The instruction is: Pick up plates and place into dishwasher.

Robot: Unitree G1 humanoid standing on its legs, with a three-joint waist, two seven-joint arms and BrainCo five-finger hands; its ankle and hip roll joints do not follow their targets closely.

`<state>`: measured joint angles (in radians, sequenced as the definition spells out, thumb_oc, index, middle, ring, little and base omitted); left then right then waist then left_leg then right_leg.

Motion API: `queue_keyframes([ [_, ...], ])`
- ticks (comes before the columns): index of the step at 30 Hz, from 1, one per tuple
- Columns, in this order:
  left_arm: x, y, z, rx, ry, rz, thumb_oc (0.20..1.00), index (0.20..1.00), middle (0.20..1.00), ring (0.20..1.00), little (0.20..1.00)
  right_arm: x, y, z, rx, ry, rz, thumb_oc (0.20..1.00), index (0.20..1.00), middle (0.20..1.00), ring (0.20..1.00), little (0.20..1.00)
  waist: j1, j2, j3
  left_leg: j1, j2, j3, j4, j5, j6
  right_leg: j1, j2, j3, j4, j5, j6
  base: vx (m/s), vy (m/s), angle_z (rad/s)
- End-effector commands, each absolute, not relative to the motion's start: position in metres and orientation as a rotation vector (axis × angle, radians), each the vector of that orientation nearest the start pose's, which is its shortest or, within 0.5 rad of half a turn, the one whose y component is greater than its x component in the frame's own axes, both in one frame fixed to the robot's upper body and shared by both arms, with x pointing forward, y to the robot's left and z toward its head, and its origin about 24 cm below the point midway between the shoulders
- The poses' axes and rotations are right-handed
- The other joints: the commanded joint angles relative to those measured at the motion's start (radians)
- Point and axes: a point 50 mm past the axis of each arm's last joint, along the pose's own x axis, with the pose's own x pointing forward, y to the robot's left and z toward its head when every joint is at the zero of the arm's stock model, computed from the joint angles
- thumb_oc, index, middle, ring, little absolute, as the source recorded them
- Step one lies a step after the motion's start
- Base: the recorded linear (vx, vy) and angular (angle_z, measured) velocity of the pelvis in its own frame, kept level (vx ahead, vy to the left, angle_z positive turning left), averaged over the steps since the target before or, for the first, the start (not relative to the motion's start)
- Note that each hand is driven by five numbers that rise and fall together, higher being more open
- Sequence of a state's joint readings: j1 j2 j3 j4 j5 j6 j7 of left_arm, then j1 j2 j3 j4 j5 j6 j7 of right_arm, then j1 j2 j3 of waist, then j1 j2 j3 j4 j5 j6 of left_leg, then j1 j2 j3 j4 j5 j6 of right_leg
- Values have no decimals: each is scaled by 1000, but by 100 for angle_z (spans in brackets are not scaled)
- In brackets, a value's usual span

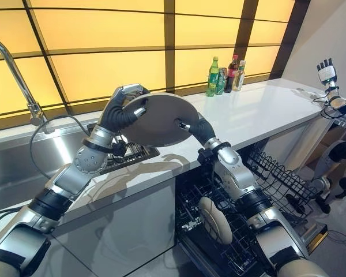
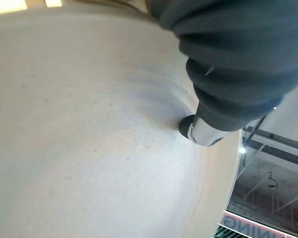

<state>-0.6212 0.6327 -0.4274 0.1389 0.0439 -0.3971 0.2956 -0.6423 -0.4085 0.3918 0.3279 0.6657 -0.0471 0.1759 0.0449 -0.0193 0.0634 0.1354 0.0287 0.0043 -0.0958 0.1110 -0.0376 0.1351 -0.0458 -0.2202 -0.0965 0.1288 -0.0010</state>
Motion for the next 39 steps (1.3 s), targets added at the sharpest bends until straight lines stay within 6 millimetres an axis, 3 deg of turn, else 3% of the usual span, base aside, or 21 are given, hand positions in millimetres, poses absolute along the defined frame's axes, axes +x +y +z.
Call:
queue_keyframes([
  [1,304,107,242,482,-1050,-297,200,200,200,200,200,368,-110,185,-106,-262,572,200,200,200,200,200,36,4,4,33,-30,-5,9,-161,2,56,-55,4,9,-138,86,9,-3,4],
  [5,306,112,243,487,-1040,-284,200,200,200,200,200,368,-118,195,-146,-305,546,200,200,200,200,200,31,2,5,34,-29,-1,9,-161,1,56,-54,6,9,-139,86,0,0,0],
  [7,307,114,242,495,-1026,-278,479,479,479,479,479,367,-121,197,-162,-327,530,200,200,200,200,200,28,3,6,35,-29,1,9,-162,2,56,-54,9,9,-138,88,0,0,0],
  [9,306,118,239,501,-1017,-274,671,671,671,671,671,364,-126,199,-182,-348,511,200,200,200,200,200,22,4,8,36,-29,4,9,-164,4,55,-53,14,9,-139,89,0,0,0],
  [10,306,119,238,506,-1011,-276,875,875,875,875,875,362,-129,200,-190,-360,503,200,200,200,200,200,20,5,8,37,-28,6,9,-165,4,55,-52,17,9,-140,90,0,0,0],
  [11,305,122,237,510,-1000,-277,1000,1000,1000,1000,1000,360,-133,201,-202,-372,495,200,200,200,200,200,17,5,8,37,-28,8,9,-166,5,54,-52,20,9,-140,90,0,0,0],
  [18,303,144,226,591,-940,-240,1000,1000,1000,1000,1000,343,-168,203,-347,-467,376,200,200,200,200,200,-10,4,18,32,-28,28,9,-163,12,39,-47,43,9,-129,95,-12,-4,-4],
  [27,294,203,202,698,-785,-75,1000,1000,1000,1000,1000,309,-260,186,-710,-385,55,200,200,200,200,200,-60,-2,39,32,-23,75,9,-169,17,17,-36,92,9,-117,108,-2,-15,-15],
  [32,286,222,193,703,-721,-33,1000,1000,1000,1000,1000,291,-300,175,-771,-297,-92,200,200,200,200,200,-75,-8,60,28,-20,93,9,-170,19,5,-33,109,9,-109,112,-17,-33,-16],
  [39,276,224,175,606,-633,-82,1000,1000,1000,1000,1000,280,-317,155,-911,-183,-183,200,200,200,200,200,-70,-12,100,21,-19,92,9,-177,20,-7,-31,114,9,-107,120,-30,-63,-10],
])
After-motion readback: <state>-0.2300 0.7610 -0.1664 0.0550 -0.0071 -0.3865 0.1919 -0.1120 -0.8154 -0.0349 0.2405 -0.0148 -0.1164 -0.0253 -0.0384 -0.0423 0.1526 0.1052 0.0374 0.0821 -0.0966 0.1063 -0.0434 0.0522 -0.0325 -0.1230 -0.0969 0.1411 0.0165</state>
